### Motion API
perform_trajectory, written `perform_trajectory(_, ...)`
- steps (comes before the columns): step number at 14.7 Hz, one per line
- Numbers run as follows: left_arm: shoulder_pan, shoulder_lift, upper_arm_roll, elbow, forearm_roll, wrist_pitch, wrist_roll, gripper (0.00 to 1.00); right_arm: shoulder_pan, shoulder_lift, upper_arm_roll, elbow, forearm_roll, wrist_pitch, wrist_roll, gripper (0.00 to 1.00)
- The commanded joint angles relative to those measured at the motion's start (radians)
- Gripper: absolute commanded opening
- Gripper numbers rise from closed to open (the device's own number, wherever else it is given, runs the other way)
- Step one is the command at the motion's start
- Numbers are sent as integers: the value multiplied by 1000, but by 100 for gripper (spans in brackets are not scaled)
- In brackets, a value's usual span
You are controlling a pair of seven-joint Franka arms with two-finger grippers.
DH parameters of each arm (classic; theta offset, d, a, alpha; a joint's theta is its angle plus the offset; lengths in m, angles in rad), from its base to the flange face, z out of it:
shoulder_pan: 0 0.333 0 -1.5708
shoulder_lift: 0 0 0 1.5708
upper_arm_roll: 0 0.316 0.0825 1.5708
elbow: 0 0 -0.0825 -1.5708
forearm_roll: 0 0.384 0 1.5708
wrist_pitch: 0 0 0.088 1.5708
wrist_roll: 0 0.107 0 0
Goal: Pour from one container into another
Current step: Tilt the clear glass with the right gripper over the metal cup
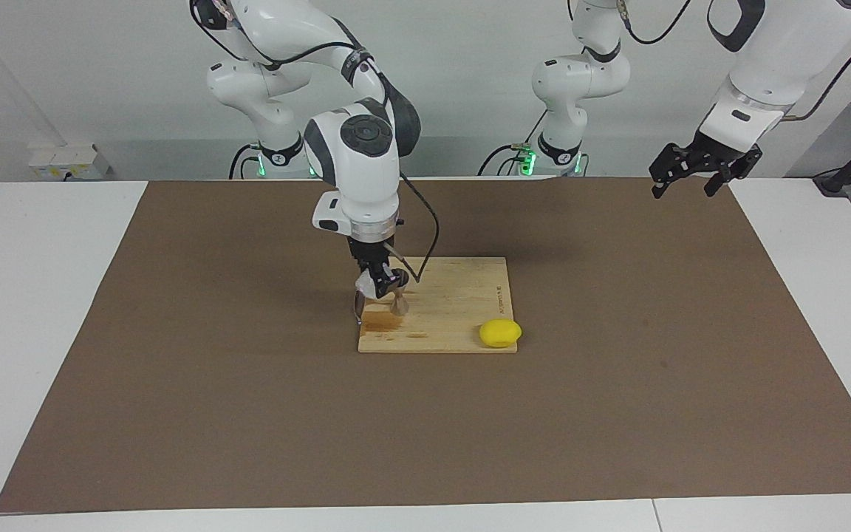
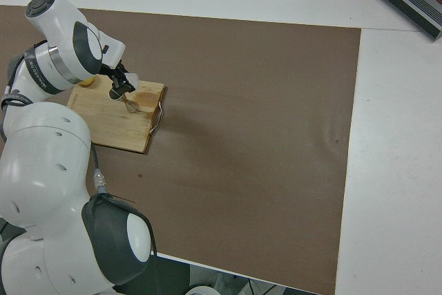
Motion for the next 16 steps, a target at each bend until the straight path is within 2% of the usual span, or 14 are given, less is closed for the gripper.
perform_trajectory(1, 11, -26, -4, -26, -12, 4, 8, 100, 3, -12, 1, -11, -30, 2, 26, 0)
perform_trajectory(16, 11, -28, -4, -26, -12, 4, 8, 100, -14, -7, 2, -6, 13, 6, 18, 0)
